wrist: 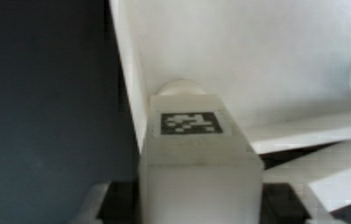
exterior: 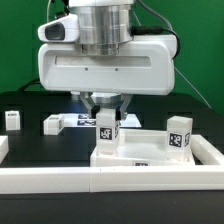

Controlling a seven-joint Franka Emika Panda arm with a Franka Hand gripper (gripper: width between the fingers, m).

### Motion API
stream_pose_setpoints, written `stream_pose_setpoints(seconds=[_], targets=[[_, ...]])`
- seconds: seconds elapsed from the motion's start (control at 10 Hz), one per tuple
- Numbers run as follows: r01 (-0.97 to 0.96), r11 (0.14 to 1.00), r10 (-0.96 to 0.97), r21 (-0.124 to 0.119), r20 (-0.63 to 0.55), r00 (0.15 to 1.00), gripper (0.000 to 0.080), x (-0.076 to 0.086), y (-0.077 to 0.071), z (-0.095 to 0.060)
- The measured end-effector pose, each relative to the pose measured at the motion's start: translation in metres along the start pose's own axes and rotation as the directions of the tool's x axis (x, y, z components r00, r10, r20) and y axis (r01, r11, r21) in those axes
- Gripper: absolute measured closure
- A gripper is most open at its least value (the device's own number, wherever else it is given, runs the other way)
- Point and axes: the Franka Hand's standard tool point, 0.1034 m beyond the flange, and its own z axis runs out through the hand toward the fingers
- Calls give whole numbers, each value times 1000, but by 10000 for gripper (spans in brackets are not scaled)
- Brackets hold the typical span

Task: Assemble square table

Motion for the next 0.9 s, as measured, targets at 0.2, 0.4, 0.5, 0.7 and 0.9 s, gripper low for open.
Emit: stream_pose_setpoints(seconds=[0.2, 0.4, 0.5, 0.7, 0.9], targets=[[-182, 983, 182, 6, -23, 983, 511, 1, -3, 0], [-402, 915, 404, 31, -55, 913, 511, 3, -8, 0], [-441, 896, 444, 45, -69, 894, 511, 3, -8, 0], [-611, 788, 616, 78, -70, 785, 511, 4, -12, 0], [-694, 715, 699, 87, -59, 713, 509, 3, -14, 1]])
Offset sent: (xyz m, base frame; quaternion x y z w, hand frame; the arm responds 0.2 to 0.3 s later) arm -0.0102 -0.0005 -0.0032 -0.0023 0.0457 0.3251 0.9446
